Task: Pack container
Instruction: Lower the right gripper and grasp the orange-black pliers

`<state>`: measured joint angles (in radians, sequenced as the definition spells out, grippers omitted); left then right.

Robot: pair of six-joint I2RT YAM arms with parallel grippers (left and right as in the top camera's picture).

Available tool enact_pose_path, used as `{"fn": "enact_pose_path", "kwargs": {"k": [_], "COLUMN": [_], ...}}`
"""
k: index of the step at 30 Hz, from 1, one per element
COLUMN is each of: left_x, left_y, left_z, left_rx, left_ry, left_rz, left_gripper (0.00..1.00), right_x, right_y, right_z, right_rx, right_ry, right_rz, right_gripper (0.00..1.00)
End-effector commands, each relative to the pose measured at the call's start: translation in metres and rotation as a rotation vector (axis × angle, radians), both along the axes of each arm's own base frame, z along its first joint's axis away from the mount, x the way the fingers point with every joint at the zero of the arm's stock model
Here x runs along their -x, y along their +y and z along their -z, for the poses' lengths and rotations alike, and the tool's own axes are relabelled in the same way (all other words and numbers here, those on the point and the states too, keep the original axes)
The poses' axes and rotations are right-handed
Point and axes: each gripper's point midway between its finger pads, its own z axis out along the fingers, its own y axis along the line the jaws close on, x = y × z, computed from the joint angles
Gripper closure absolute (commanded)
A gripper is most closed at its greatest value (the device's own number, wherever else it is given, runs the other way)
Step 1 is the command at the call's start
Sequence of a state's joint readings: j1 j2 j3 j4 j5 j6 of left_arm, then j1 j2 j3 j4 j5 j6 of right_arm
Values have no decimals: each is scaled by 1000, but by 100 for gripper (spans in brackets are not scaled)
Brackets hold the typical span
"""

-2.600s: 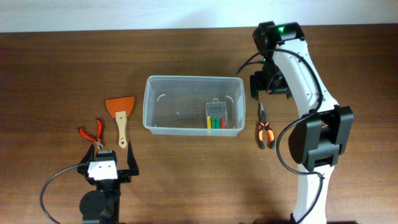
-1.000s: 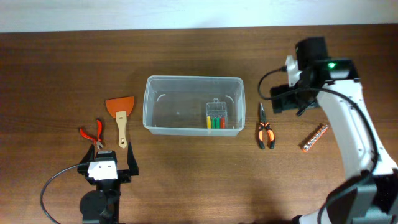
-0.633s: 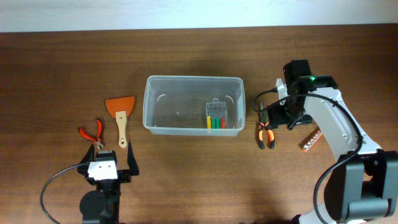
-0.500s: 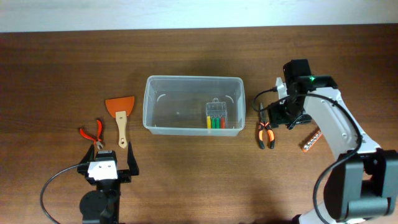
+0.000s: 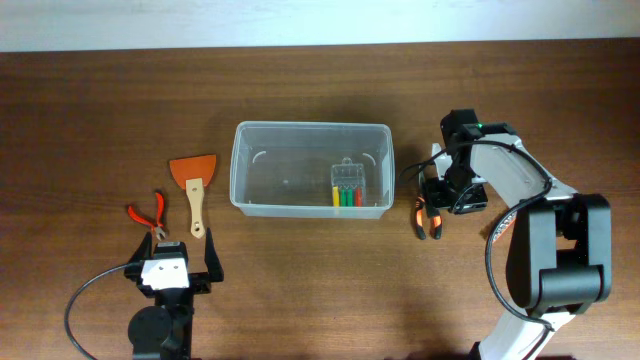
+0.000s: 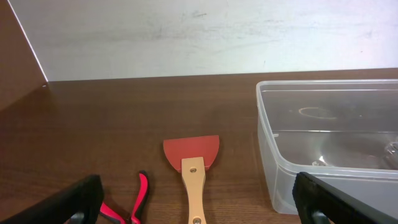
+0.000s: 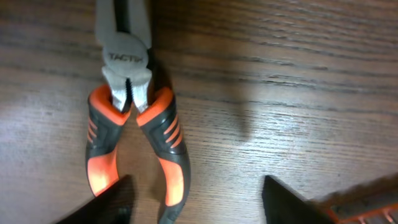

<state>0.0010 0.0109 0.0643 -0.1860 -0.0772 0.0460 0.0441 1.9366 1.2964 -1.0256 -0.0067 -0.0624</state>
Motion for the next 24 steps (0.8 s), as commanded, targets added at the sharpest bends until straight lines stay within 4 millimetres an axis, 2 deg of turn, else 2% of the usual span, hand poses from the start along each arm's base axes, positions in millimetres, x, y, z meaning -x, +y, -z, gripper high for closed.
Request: {"fn": "enact_pose_path", "kwargs": {"k": [1,7,15,17,24], "left_x": [0,0,0,0,0], "left_y": [-1,-1,-1,-1,-1], "left_z": [3,3,3,3,3], "left_rx": [-14,-14,-14,-14,-14], "left_ry": [2,2,2,2,2], "left_rz": [12,12,12,12,12], "left_gripper": [1,1,1,1,1], "right_x": [2,7,3,1,-1], "right_y": [0,2,5,5,6], "right_z": [5,18,20,20,20], "right_rx": [-12,-20,-38,-40,-44], "right_ry": [6,2,-18,-24,-32], "right_rz": [13,14,15,15,15], "right_gripper": [51,46,45,48,67]}}
